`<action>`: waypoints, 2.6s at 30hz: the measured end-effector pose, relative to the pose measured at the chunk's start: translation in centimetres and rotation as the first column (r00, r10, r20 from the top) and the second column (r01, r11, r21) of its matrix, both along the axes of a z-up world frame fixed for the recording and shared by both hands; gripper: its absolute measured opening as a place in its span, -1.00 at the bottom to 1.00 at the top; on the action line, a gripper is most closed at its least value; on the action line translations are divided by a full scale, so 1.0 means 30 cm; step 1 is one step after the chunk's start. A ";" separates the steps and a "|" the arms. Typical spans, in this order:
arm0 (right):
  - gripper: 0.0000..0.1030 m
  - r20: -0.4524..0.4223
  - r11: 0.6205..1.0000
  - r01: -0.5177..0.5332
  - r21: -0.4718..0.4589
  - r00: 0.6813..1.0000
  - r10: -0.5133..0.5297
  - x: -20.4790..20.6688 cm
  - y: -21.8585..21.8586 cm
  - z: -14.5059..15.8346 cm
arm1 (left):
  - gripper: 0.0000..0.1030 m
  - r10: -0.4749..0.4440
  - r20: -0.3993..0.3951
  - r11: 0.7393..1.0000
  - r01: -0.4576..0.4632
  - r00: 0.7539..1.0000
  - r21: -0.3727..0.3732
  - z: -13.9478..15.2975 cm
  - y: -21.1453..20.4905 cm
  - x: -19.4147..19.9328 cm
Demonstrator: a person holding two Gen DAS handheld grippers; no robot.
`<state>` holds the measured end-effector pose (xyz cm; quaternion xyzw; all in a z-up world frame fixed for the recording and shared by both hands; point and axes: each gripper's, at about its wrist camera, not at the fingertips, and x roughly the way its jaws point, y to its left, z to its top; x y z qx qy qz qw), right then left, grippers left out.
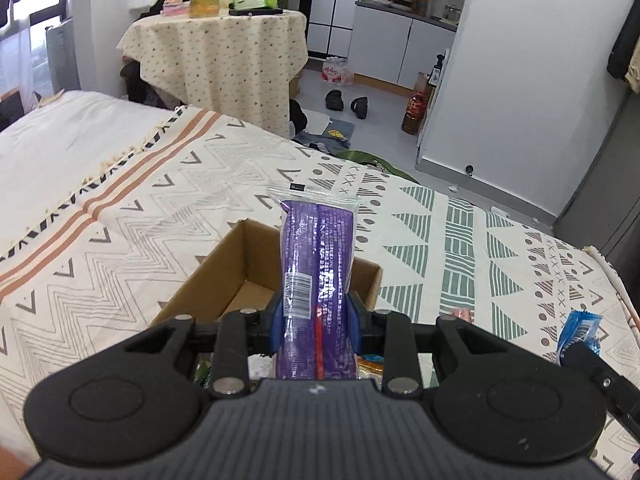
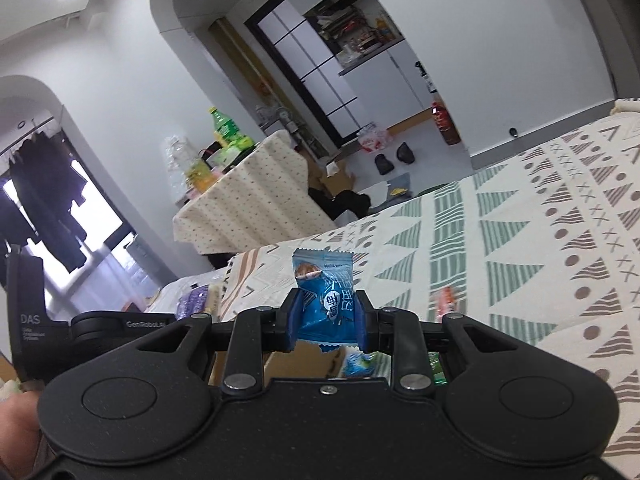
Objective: Organize snacks
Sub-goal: 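Lower the purple bar into the box with the left tool while the right tool drops the blue candy in, then move the left tool to the orange-labeled bread-stick pack while the right tool approaches the green packet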
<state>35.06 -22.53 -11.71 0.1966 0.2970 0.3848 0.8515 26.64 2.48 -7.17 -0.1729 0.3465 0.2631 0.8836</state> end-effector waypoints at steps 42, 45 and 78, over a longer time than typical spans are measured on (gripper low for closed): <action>-0.49 0.103 0.950 -0.241 -0.199 0.959 0.264 -0.233 0.417 0.020 | 0.13 0.002 -0.057 0.986 -0.011 0.998 -0.169 -0.117 0.250 -0.159; -0.49 0.099 0.948 -0.238 -0.213 0.960 0.263 -0.230 0.432 0.014 | 0.15 0.012 -0.054 0.984 -0.022 0.998 -0.178 -0.110 0.266 -0.174; -0.10 -0.071 0.972 -0.024 -0.232 0.997 0.008 -0.051 0.076 0.026 | 0.62 -0.105 0.040 0.971 0.111 0.994 -0.210 -0.036 0.037 -0.204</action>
